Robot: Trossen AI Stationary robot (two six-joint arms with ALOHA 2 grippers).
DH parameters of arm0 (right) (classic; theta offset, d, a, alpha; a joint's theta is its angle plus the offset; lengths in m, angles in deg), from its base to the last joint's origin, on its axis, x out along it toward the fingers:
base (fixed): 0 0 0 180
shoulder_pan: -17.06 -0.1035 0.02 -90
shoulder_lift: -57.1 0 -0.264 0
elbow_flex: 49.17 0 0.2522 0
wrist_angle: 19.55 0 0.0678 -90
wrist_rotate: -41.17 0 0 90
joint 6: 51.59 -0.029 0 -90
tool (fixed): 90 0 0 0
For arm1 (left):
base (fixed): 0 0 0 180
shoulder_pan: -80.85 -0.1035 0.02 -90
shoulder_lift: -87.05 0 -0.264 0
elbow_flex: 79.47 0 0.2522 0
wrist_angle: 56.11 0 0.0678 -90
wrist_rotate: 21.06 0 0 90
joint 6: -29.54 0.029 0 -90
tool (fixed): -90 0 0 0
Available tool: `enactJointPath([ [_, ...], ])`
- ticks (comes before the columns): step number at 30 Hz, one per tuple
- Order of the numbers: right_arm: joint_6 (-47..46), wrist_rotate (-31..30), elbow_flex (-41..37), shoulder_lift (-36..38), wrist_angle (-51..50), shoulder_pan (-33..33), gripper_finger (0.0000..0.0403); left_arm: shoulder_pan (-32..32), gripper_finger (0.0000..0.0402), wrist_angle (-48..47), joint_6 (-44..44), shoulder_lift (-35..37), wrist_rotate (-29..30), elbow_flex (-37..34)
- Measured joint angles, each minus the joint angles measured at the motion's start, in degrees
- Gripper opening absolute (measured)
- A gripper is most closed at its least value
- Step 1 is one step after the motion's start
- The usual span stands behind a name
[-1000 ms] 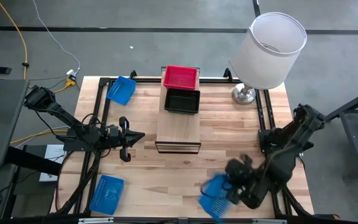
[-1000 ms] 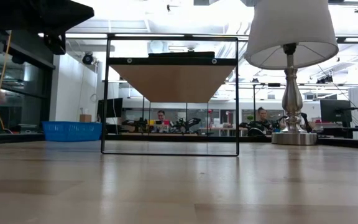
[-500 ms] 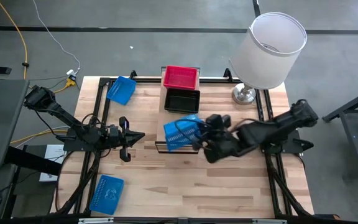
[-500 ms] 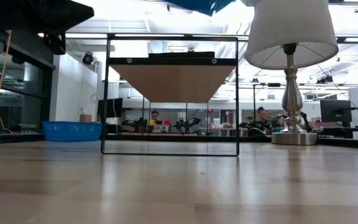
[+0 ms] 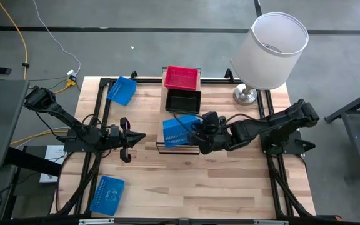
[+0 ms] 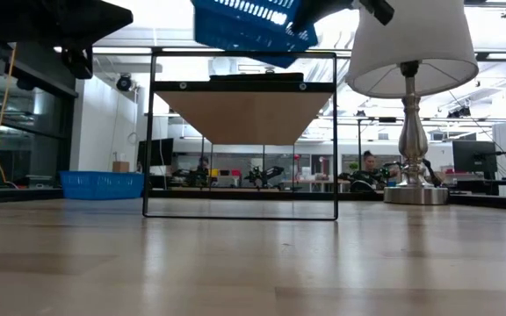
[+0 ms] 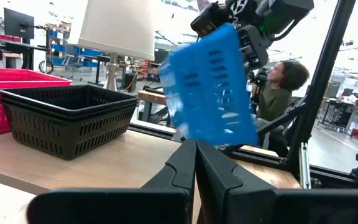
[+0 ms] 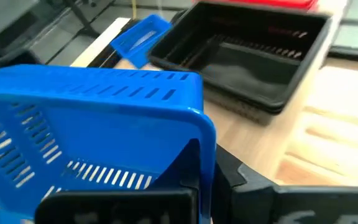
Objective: Stack baskets on shelf by color
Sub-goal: Put the bottom right blue bin on the shelf
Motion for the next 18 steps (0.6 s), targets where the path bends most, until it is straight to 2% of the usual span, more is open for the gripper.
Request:
enactJointPath([
  [10,-0.42,-0.24,0.04,-0.74,0.95,0.69,0.0005,-0.01,0.0003,0.02,-0.03,0.00,0.00,0.00],
  [14,1.23,0.91,0.02,-2.30,1.23,1.10,0.0034,0.00,0.0003,0.02,0.07,0.00,0.00,0.00],
  [18,0.50,0.60,0.02,-3.49,0.90,1.27,0.0080,-0.01,0.0003,0.03,0.06,0.03,0.28,0.00],
])
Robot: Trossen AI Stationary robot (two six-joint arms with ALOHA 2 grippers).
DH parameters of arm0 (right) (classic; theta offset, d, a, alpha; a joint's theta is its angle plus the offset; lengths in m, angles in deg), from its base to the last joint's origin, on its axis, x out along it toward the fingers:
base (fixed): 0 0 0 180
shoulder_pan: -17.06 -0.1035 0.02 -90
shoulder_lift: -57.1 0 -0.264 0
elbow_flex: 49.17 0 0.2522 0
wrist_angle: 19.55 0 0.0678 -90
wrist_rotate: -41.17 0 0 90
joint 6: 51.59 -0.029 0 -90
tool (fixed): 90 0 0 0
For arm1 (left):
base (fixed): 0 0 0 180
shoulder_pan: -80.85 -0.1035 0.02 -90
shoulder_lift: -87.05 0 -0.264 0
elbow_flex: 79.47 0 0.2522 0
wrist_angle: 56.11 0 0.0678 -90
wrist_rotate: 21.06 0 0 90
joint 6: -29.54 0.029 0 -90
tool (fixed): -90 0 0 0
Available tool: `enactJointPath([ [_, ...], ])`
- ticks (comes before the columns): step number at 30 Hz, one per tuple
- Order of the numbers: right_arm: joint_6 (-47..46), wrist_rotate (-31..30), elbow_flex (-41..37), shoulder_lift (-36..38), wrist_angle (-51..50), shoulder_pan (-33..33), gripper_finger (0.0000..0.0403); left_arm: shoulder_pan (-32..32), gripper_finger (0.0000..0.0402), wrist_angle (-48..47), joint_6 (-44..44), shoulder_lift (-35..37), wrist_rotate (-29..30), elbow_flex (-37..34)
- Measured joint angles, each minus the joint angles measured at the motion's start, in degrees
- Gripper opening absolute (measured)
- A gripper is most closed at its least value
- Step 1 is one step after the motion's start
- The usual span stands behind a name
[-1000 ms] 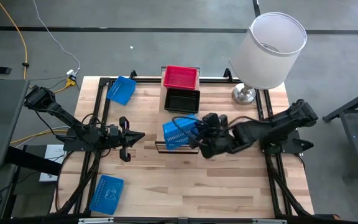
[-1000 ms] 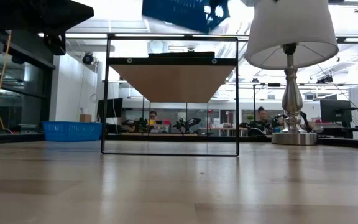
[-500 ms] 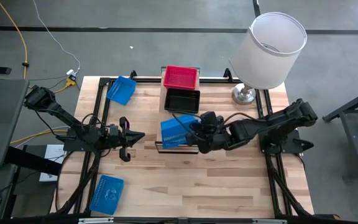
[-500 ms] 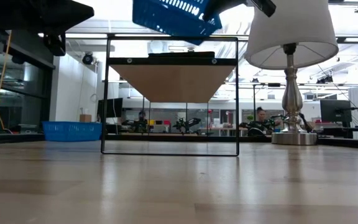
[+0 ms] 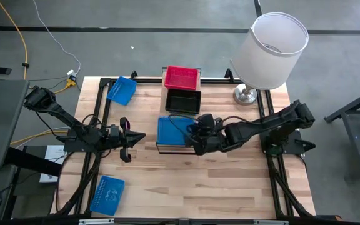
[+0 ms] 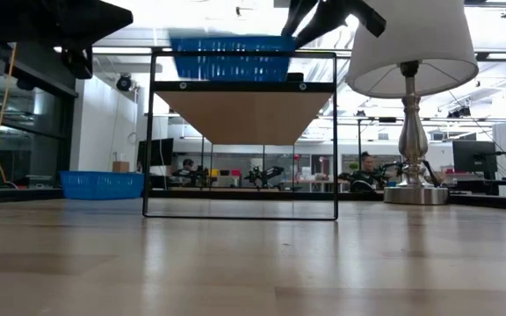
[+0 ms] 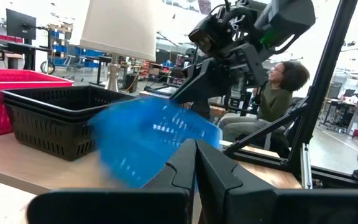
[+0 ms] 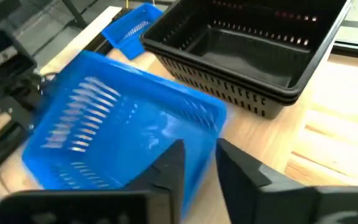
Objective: Stack baskets on shelf by color
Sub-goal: Put the bottom right blue bin on the shelf, then stack the bottom blue bin on top of the blue bin on the shelf
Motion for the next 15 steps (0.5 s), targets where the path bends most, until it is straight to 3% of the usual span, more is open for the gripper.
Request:
enactJointPath([
  [7,1.10,-2.38,0.00,-0.23,-0.50,0.21,0.0143,0.01,0.0003,-0.10,-0.12,-0.01,0.02,0.00],
  [15,7.83,-1.57,0.02,2.25,-6.05,-0.66,0.0161,0.01,0.0003,-0.14,0.05,-0.01,0.56,0.00],
])
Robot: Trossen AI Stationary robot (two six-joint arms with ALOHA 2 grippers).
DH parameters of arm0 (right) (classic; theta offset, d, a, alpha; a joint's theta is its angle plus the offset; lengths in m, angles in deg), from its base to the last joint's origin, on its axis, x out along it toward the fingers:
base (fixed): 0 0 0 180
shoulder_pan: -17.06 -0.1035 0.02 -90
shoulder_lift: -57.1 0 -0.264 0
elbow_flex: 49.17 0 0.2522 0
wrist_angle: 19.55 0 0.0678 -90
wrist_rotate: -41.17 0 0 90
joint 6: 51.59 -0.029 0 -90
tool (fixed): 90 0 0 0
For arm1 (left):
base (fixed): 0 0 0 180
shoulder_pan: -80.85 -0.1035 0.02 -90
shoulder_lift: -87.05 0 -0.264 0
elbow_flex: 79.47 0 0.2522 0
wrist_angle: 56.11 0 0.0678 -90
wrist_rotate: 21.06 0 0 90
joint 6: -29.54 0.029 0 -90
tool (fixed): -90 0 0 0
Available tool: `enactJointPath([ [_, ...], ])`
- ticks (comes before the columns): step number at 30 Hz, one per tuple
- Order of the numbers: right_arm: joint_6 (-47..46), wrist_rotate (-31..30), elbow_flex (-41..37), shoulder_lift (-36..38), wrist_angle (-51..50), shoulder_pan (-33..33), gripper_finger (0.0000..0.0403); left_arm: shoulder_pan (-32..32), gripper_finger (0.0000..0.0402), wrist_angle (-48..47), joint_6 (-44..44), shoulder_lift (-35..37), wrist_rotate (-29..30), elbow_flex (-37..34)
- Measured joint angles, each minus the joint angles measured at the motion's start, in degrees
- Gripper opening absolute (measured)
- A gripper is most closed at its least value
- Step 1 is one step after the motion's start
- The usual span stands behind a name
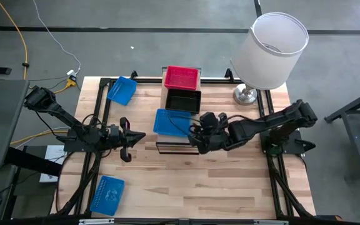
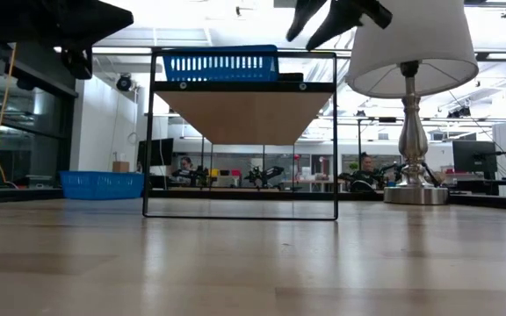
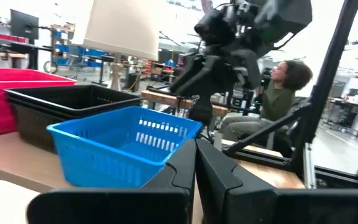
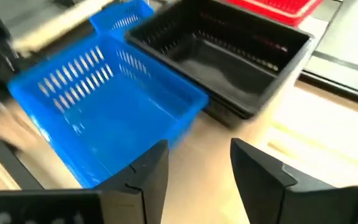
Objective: Stack baskets on shelf by color
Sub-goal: Stack the bottom blue bin on top of the blue bin on the shelf
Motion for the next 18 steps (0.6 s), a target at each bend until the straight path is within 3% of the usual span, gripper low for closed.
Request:
enactJointPath([
  [5,5.16,3.40,0.00,2.18,-9.91,-2.82,0.0161,0.02,0.0003,0.01,1.66,0.31,4.31,0.00],
  [8,4.19,1.85,0.00,3.12,-16.67,-5.88,0.0161,0.02,0.0003,-0.10,1.91,0.29,5.84,0.00],
  [15,-10.18,-1.45,0.00,4.01,-37.65,-13.26,0.0161,0.02,0.0003,-1.70,-1.12,0.27,4.95,0.00],
  [18,-13.75,-1.41,-2.05,4.72,-39.04,-15.77,0.0161,0.02,0.0003,-1.70,-1.78,0.26,3.25,0.00],
])
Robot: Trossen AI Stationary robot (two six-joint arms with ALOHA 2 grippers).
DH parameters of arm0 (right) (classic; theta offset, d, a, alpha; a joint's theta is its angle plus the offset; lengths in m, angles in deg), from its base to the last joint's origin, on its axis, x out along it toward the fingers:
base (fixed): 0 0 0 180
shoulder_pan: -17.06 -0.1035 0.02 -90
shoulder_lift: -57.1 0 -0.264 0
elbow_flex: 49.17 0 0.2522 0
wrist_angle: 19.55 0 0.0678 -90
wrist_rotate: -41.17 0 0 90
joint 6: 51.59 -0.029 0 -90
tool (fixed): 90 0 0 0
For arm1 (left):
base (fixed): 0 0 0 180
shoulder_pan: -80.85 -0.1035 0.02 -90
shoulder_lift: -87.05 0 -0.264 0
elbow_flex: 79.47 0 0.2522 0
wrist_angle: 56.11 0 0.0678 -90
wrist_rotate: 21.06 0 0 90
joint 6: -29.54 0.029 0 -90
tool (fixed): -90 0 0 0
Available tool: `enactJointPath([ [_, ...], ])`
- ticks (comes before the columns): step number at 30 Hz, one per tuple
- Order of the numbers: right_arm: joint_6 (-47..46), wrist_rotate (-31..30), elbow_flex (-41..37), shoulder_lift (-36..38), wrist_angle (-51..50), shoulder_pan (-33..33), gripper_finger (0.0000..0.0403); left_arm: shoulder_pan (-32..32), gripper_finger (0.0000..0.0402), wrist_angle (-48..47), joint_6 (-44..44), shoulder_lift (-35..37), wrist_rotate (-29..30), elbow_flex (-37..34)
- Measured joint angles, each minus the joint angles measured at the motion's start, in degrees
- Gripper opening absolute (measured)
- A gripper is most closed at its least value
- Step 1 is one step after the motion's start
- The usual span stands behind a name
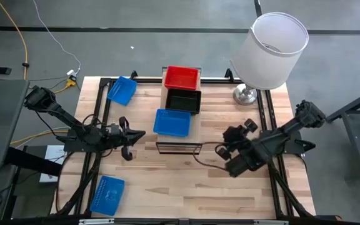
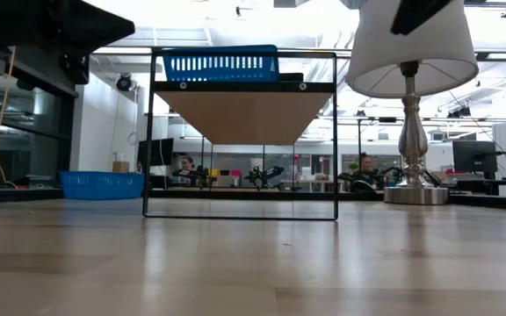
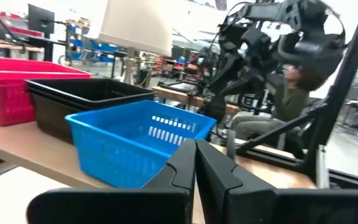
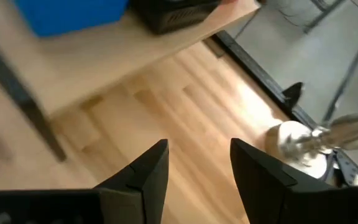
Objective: Stack baskets on shelf by color
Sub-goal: Stack the bottom blue bin on top of the blue bin on the shelf
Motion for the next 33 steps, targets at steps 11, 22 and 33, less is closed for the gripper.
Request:
enactJointPath([
  [11,5.51,4.58,-29.65,12.69,34.26,-2.67,0.0153,-0.01,0.0003,-0.79,-0.76,0.00,-11.50,0.00],
  [22,34.46,2.72,-50.12,18.79,86.87,-1.28,0.0122,1.02,0.0028,-36.76,-2.22,-0.05,-20.74,17.69],
  [33,38.64,-7.87,-52.14,18.76,90.78,-1.26,0.0122,9.09,0.0115,-101.72,-27.78,-10.20,-29.04,44.69],
])
